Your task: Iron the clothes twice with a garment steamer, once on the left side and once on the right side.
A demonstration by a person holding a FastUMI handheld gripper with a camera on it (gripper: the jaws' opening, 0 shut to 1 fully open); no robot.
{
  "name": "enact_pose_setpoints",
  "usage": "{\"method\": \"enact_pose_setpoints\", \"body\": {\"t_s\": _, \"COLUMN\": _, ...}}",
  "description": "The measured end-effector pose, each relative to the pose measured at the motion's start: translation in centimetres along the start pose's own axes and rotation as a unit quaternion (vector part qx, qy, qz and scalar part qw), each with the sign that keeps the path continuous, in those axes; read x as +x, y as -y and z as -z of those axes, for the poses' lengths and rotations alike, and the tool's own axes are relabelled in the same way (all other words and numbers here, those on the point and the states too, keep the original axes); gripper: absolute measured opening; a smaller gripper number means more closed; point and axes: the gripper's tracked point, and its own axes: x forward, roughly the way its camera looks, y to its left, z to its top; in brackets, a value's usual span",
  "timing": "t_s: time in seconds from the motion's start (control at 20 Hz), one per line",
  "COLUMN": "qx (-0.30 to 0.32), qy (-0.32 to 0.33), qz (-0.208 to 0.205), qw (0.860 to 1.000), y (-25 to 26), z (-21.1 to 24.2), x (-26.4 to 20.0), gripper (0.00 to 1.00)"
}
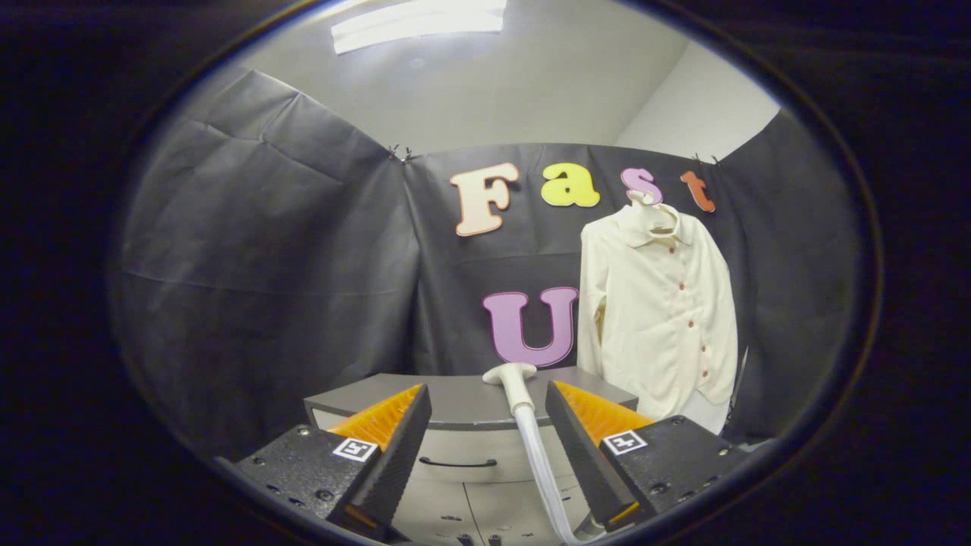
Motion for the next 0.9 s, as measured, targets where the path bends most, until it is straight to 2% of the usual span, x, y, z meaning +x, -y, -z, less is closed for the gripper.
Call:
{"method": "enact_pose_setpoints", "body": {"t_s": 0.25, "qx": -0.028, "qy": -0.026, "qz": 0.004, "qw": 0.999, "y": 0.9, "z": 1.4, "x": 4.4, "gripper": 0.93}}
{"method": "enact_pose_setpoints", "body": {"t_s": 0.5, "qx": -0.010, "qy": -0.083, "qz": -0.006, "qw": 0.996, "y": 1.6, "z": 4.4, "x": 9.4, "gripper": 0.93}}
{"method": "enact_pose_setpoints", "body": {"t_s": 0.9, "qx": -0.021, "qy": -0.149, "qz": 0.024, "qw": 0.988, "y": 4.1, "z": 8.7, "x": 16.2, "gripper": 0.90}}
